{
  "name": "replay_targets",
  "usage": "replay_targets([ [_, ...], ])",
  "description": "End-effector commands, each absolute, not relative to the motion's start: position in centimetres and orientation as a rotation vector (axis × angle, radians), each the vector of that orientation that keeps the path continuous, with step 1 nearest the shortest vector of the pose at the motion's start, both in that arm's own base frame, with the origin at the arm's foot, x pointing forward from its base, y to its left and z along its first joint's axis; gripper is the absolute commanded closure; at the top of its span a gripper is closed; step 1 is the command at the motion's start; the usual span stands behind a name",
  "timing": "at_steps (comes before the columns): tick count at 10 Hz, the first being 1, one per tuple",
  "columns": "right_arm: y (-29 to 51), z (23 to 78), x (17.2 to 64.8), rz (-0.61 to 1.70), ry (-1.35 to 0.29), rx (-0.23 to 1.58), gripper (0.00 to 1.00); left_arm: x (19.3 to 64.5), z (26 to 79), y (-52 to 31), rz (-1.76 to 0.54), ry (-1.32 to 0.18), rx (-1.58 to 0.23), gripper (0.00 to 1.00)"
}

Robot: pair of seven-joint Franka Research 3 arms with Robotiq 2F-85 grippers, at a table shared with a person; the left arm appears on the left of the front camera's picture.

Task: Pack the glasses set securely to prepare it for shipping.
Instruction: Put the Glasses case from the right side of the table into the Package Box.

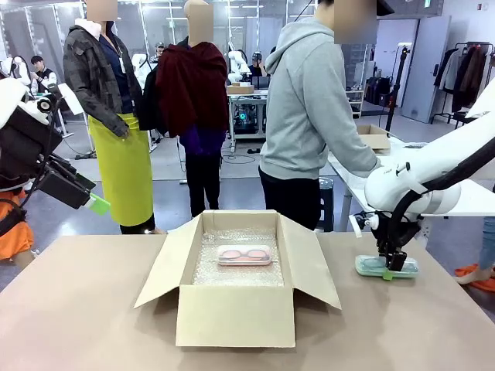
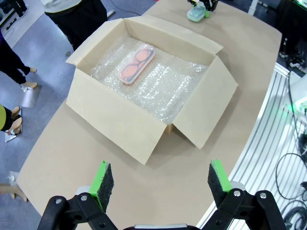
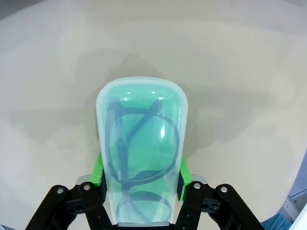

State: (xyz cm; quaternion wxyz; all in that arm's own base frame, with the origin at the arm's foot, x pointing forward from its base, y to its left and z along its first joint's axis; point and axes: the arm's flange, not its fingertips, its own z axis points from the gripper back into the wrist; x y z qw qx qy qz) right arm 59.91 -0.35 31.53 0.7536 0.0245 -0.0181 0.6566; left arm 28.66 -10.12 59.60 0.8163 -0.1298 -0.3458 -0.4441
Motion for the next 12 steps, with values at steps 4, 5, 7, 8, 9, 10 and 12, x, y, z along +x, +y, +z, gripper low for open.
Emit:
replay_targets([
  [4,3.1,42.1,57.0,1.35,-0.022,-0.016,0.71,28.6,59.7,-10.0,-0.951,-0.744,-0.281,0.0],
  [5,3.5,43.2,56.7,1.342,-0.027,-0.017,0.71,28.6,59.7,-10.0,-0.951,-0.744,-0.281,0.0],
  [7,4.3,43.9,56.4,1.313,-0.018,-0.016,0.71,28.6,59.7,-10.0,-0.951,-0.744,-0.281,0.0],
  [8,4.6,44.0,56.2,1.303,-0.018,-0.002,0.71,28.6,59.7,-10.0,-0.951,-0.744,-0.281,0.0],
  [9,3.5,43.5,57.0,1.065,0.044,0.031,0.71,28.6,59.7,-10.0,-0.951,-0.744,-0.281,0.0],
  [10,4.2,44.4,56.3,1.335,-0.038,-0.005,0.71,28.6,59.7,-10.0,-0.951,-0.744,-0.281,0.0],
  [12,4.2,44.4,56.3,1.335,-0.038,-0.005,0.71,28.6,59.7,-10.0,-0.951,-0.744,-0.281,0.0],
])
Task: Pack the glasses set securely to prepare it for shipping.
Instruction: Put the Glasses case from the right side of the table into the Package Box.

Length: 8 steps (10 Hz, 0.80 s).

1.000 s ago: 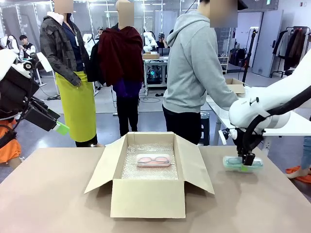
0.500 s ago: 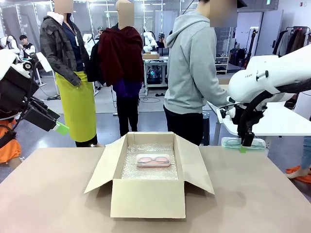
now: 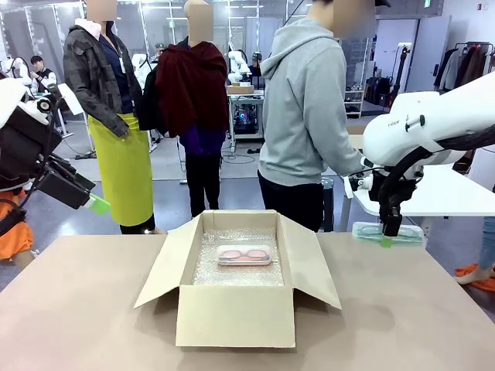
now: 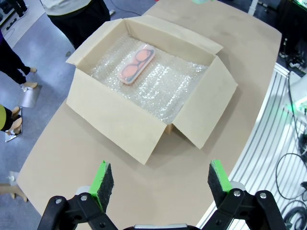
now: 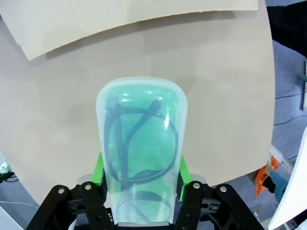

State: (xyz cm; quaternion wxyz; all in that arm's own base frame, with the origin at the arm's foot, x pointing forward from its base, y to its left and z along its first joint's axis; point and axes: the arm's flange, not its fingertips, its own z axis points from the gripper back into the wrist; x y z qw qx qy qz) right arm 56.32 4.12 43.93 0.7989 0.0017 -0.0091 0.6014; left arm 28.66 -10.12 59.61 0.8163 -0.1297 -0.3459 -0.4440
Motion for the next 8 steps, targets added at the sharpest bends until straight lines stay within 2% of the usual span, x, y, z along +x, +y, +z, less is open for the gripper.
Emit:
replay_targets([
  [1,4.2,44.4,56.3,1.335,-0.038,-0.005,0.71,28.6,59.7,-10.0,-0.951,-0.744,-0.281,0.0],
  [2,4.1,43.9,56.3,1.291,-0.019,0.004,0.37,28.6,59.7,-10.0,-0.951,-0.744,-0.281,0.0],
  [5,11.5,47.4,55.0,1.469,-0.097,-0.059,0.37,28.6,59.7,-10.0,-0.951,-0.744,-0.281,0.0],
  [8,21.6,49.1,54.9,1.516,-0.059,-0.032,0.37,28.6,59.7,-10.0,-0.951,-0.744,-0.281,0.0],
])
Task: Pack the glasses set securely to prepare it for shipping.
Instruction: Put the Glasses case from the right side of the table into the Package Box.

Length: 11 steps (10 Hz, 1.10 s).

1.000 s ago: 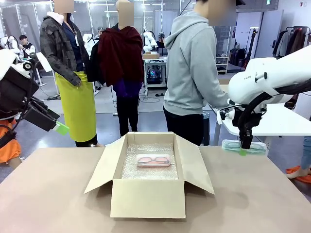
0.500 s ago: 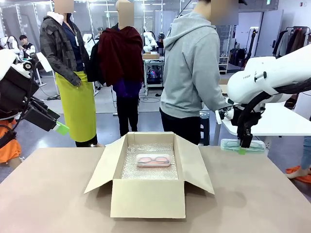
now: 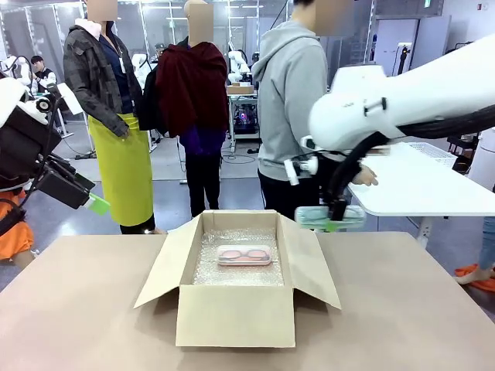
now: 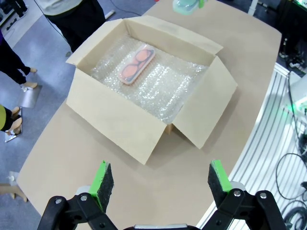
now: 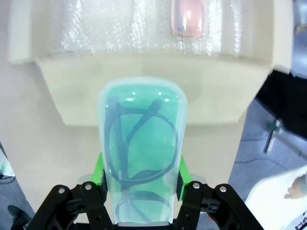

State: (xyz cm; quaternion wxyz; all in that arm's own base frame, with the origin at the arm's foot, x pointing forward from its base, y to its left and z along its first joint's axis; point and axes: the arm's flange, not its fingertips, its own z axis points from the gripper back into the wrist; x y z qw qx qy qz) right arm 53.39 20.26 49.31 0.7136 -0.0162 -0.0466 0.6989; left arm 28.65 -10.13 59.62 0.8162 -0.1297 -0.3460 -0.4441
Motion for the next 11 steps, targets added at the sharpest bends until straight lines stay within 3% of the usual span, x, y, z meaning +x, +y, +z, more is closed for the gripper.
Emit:
replay_targets([
  [1,25.2,49.1,55.4,1.512,-0.066,-0.018,0.37,28.6,59.7,-10.0,-0.951,-0.744,-0.281,0.0],
  [6,38.0,45.1,57.6,1.501,-0.105,0.021,0.37,28.6,59.7,-10.0,-0.951,-0.744,-0.281,0.0],
  [9,40.1,40.4,58.0,1.462,-0.153,0.022,0.37,28.6,59.7,-10.0,-0.951,-0.744,-0.281,0.0],
  [11,40.4,37.6,58.2,1.459,-0.084,0.078,0.37,28.6,59.7,-10.0,-0.951,-0.744,-0.281,0.0],
])
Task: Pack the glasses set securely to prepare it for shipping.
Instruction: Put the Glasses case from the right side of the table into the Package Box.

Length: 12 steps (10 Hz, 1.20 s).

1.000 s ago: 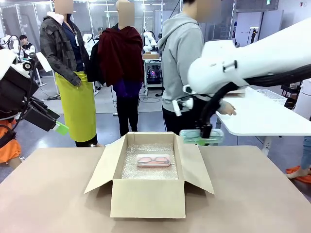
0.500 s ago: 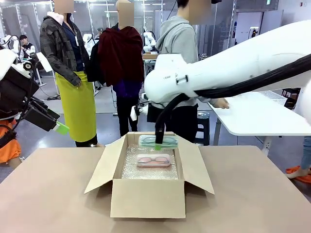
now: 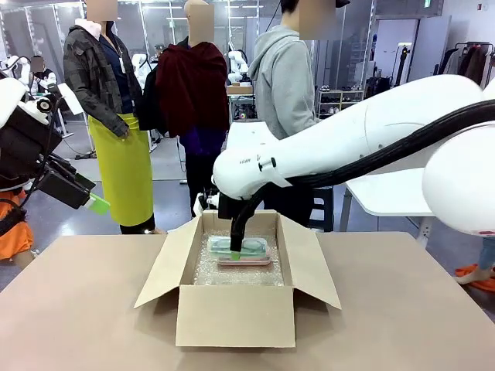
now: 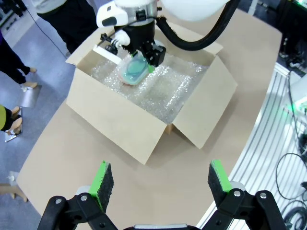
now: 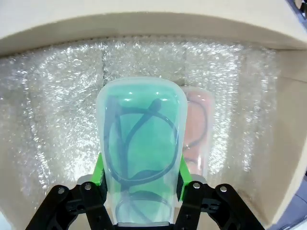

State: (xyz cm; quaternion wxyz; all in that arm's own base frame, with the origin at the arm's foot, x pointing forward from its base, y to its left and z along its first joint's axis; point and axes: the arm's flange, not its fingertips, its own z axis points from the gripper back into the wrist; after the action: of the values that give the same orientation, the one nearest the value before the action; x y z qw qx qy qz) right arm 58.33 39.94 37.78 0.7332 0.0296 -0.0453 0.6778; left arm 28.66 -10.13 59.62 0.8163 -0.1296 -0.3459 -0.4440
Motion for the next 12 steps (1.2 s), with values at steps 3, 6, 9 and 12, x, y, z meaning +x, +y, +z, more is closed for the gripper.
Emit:
replay_targets([
  [3,40.5,35.4,57.6,1.483,-0.03,0.101,0.37,28.6,59.7,-10.0,-0.951,-0.744,-0.281,0.0],
  [6,40.4,34.0,57.7,1.478,-0.011,0.117,0.37,28.6,59.7,-10.0,-0.951,-0.744,-0.281,0.0],
  [9,40.7,33.9,57.4,1.479,-0.019,0.113,0.37,28.6,59.7,-10.0,-0.951,-0.744,-0.281,0.0],
  [12,40.7,33.8,57.4,1.484,-0.038,0.115,0.31,28.6,59.7,-10.0,-0.951,-0.744,-0.281,0.0],
])
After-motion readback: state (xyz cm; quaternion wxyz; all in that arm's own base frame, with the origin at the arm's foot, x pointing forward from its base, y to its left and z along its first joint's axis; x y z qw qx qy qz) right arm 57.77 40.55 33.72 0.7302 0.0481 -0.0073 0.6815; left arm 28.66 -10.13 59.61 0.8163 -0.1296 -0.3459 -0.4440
